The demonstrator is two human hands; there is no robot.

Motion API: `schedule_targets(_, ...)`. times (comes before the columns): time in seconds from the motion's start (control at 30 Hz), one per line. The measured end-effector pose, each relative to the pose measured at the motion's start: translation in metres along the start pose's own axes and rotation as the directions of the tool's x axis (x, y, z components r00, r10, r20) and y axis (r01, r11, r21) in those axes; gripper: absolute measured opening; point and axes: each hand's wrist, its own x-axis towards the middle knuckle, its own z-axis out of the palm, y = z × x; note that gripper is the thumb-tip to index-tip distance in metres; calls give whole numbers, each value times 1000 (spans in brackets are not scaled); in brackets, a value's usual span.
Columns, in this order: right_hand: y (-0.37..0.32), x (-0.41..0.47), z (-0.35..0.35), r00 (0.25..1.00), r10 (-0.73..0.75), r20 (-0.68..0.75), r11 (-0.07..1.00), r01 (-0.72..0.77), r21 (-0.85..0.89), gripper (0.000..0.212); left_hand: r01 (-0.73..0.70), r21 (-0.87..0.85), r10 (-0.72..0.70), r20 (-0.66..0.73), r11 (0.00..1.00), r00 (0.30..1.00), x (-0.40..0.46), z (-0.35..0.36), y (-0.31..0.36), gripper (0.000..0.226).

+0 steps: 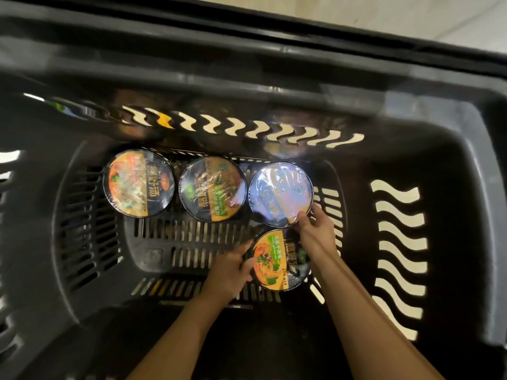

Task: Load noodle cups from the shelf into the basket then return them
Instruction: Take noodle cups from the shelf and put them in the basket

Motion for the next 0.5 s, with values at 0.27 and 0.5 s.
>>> schedule_targets(0.27,-16,-20,-12,1000,9,17,977,-5,-215,42,57,230,-49,-42,971,998,-17,-4,14,51)
schedule_targets(0.5,-67,-111,-55,989,-134,59,909,146,-391,40,52,279,21,-251,959,968,-86,-65,86,35)
